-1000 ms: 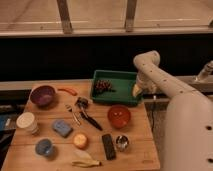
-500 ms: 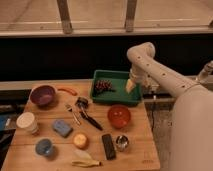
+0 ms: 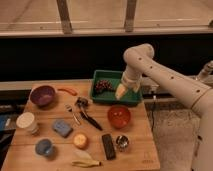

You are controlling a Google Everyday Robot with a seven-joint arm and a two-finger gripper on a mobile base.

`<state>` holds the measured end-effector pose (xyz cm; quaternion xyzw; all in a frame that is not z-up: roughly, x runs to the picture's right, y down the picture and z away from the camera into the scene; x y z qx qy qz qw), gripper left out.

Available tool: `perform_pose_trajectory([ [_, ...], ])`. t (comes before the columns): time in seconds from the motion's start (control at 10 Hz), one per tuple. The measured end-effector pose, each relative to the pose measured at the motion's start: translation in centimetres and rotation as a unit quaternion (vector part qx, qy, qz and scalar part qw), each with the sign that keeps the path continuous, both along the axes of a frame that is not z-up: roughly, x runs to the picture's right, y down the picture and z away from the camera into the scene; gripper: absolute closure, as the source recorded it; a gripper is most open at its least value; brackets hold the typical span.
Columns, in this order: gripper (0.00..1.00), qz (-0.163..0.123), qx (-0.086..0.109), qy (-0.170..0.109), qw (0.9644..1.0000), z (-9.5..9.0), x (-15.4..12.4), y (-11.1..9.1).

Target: Wipe red bowl with brush

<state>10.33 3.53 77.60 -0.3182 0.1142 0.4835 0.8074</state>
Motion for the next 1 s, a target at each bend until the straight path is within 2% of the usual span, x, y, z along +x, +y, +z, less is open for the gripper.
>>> perform_pose_trajectory([
  [0.1, 0.32, -0.005, 0.001, -0.01, 0.9999, -0.5, -0.7, 0.4],
  [0.6, 0.32, -0.005, -0.001, -0.012, 0.9999, -0.4, -0.7, 0.4],
  [0.8, 0.32, -0.032, 0.004, -0.029, 0.9991, -0.8, -1.9, 0.8],
  [1.0, 0.32, -0.083, 0.022, -0.057, 0.9947, -1.9, -6.5, 1.3],
])
